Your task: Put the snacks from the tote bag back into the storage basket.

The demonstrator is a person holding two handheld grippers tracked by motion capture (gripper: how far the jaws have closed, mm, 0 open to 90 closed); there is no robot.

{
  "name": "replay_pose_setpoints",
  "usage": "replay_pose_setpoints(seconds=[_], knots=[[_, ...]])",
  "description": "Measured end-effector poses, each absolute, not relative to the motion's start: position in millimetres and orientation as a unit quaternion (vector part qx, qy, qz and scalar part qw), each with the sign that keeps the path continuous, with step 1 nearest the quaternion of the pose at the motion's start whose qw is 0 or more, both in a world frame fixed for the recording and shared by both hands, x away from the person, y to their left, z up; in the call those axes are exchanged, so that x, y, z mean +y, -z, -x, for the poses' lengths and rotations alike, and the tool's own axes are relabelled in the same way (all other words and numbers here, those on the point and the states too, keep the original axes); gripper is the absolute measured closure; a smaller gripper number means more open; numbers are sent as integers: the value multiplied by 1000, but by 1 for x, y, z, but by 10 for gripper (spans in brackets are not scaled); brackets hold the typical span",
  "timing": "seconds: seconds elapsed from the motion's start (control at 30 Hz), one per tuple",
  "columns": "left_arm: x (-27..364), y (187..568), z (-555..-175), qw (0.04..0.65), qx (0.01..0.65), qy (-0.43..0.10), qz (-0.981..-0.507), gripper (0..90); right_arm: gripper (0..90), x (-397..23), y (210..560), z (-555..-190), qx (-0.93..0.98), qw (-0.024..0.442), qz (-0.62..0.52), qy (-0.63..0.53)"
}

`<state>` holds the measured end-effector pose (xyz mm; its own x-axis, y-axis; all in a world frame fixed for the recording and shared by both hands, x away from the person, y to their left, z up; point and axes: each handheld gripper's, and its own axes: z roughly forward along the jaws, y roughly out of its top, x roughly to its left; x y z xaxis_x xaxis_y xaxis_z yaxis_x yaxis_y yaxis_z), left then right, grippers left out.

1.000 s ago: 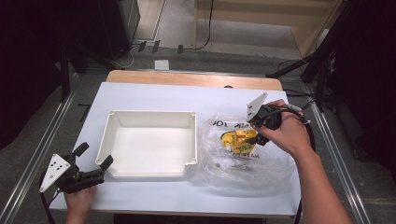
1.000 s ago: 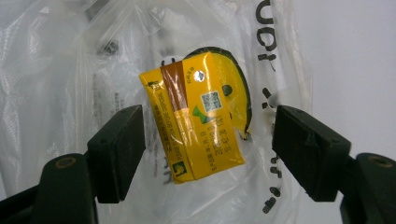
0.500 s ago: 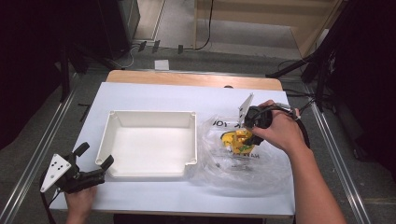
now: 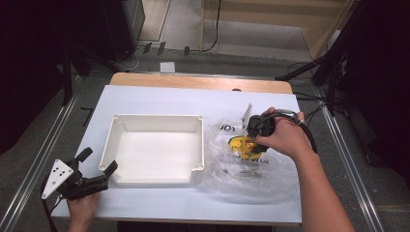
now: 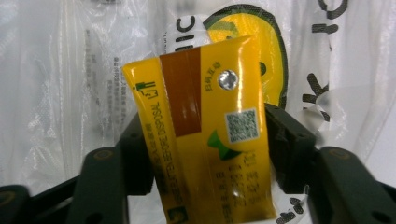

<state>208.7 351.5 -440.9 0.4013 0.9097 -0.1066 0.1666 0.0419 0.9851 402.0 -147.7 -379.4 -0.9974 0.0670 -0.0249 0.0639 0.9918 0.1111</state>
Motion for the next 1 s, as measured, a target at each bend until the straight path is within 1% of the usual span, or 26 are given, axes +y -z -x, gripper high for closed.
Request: replay_pose_setpoints(seconds=[0.47,0.5,1.0], knots=[[351,441,-209,574,441,-324,-609,0,509,-144,375,-401,998,15,-21,-58],[351,441,-209,574,441,-324,-610,0,509,-143,375,-401,998,10,-23,-56],[351,441,-209,575,440,-322,-610,0,513,-140,352,-404,996,23,-34,-75]])
